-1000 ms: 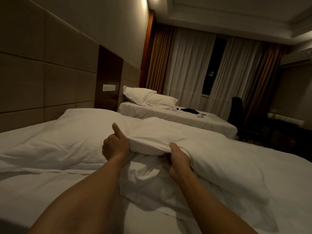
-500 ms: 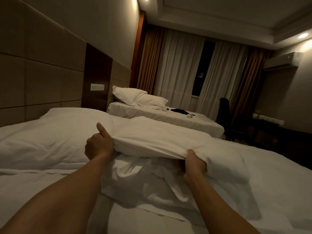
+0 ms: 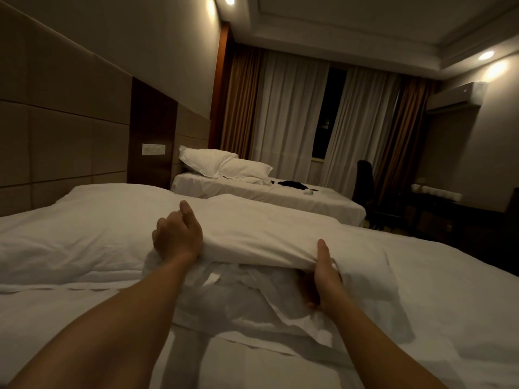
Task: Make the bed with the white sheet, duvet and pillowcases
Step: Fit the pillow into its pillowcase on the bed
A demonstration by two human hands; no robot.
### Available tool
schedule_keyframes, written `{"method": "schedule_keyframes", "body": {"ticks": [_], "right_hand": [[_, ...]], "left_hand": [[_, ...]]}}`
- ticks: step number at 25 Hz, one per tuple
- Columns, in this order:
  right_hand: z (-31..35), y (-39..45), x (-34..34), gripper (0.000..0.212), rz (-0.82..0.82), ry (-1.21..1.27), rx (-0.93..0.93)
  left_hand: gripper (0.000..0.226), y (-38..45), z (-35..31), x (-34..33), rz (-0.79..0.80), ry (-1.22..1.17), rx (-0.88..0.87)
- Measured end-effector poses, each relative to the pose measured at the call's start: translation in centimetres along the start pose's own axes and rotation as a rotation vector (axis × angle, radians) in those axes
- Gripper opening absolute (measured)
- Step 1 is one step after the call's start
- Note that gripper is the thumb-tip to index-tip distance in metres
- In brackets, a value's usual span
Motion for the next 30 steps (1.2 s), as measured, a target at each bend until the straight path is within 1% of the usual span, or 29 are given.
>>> {"method": "schedule_keyframes", "body": {"ticks": [2, 4, 7, 8, 10, 11, 13, 16, 18, 20, 21, 22, 23, 25, 26, 28, 30], "right_hand": [[0.1, 0.6, 0.2, 0.094, -0.108, -0.050, 0.110], [0.6, 1.0, 0.7, 0.106, -0.205, -0.087, 0.141], [0.9, 2.0, 1.5, 0.115, -0.221, 0.005, 0.157], [0.7, 2.3, 1.8, 0.115, -0.211, 0.076, 0.150], [-0.2, 2.5, 2.4, 0.103, -0.179, 0.184, 0.125], [-0.7, 2.6, 2.7, 0.098, -0.163, 0.201, 0.114], [-1.3, 2.8, 3.0, 0.093, -0.136, 0.213, 0.097], [-1.0, 2.8, 2.8, 0.088, -0.096, 0.245, 0.090], [-1.1, 3.1, 2.7, 0.090, -0.079, 0.241, 0.075], [-1.5, 2.9, 2.6, 0.096, -0.068, 0.247, 0.036], [-1.6, 2.8, 2.2, 0.099, -0.069, 0.254, 0.029], [-1.6, 2.7, 1.7, 0.100, -0.085, 0.238, 0.037], [-1.7, 2.5, 1.3, 0.099, -0.102, 0.208, 0.039], [-1.9, 2.4, 1.3, 0.090, -0.136, 0.151, 0.061], [-1.7, 2.3, 1.5, 0.082, -0.165, 0.132, 0.091], [-1.0, 1.9, 2.4, 0.067, -0.279, 0.112, 0.162], [-0.6, 1.7, 3.3, 0.060, -0.358, 0.091, 0.176]], "left_hand": [[0.087, 0.3, 0.1, 0.3, 0.049, 0.010, 0.043], [0.090, 1.3, 0.5, 0.6, 0.058, -0.004, 0.087], [0.091, 2.6, 0.2, 0.5, 0.035, -0.063, 0.106], [0.089, 2.8, 0.3, 0.5, 0.022, -0.088, 0.128], [0.086, 3.0, 0.7, 0.7, 0.009, -0.094, 0.144], [0.085, 2.8, 0.8, 0.6, 0.031, -0.070, 0.107], [0.082, 1.8, 0.8, 0.5, 0.075, -0.033, -0.021], [0.075, 0.0, 1.6, 0.4, 0.090, -0.015, -0.160], [0.080, -0.3, 1.6, 0.6, 0.122, 0.061, -0.221], [0.085, 0.6, 1.1, 0.6, 0.238, 0.203, -0.210], [0.084, 1.4, 1.1, 0.5, 0.285, 0.273, -0.184], [0.083, 2.0, 1.1, 0.4, 0.308, 0.307, -0.138], [0.086, 2.5, 1.0, 0.5, 0.296, 0.300, -0.096], [0.094, 3.5, 0.5, 0.3, 0.234, 0.252, -0.057], [0.093, 3.9, 0.2, 0.4, 0.211, 0.228, -0.055], [0.090, 4.3, -0.1, 0.5, 0.219, 0.205, -0.071], [0.090, 3.9, 0.4, 0.9, 0.249, 0.222, -0.103]]}}
Point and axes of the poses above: each hand's wrist, its own y-axis towards the middle knuckle, its own x-axis out of the back of the hand, z = x × y, the point moved 3 cm from there along y, towards the middle knuckle, and after that the axes turned 8 degrees about -y, right-handed, at the moved point
